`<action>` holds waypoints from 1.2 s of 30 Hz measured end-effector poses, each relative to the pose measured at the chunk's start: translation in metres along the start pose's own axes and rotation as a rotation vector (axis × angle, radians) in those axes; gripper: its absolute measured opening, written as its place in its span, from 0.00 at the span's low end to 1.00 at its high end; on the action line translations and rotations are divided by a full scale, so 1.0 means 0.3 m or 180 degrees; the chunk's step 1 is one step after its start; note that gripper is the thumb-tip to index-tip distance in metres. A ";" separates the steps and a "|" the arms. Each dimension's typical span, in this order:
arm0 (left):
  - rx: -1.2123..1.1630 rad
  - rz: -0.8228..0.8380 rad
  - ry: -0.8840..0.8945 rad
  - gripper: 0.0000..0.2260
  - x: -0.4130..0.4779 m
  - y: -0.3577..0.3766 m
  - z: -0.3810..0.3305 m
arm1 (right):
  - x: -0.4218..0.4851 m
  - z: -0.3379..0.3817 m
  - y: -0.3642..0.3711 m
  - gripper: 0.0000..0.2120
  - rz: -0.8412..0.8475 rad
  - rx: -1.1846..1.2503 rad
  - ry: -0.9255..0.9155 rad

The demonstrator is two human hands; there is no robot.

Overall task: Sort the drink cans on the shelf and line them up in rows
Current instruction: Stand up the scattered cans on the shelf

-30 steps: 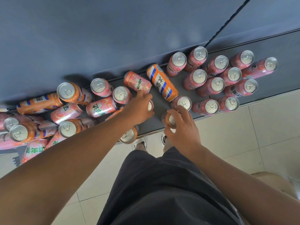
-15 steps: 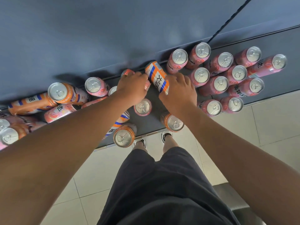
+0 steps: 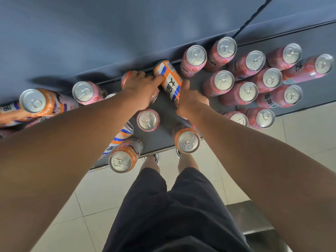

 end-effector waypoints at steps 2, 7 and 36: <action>0.0093 -0.0100 0.0077 0.34 -0.006 0.016 0.014 | 0.003 -0.008 0.002 0.41 -0.0041 0.0101 -0.0049; 0.0106 -0.0237 0.0189 0.36 -0.037 -0.004 0.026 | -0.020 -0.015 -0.022 0.36 -0.0054 0.0395 -0.0064; -0.2217 -0.0826 -0.0777 0.30 -0.222 -0.022 0.015 | -0.220 0.044 -0.184 0.34 -0.1150 0.1551 -0.0762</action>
Point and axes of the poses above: each hand's wrist, its own x-axis towards the middle knuckle, its own y-axis out of the palm, z = x × y, the point moved 4 cm from there along x, towards the middle knuckle
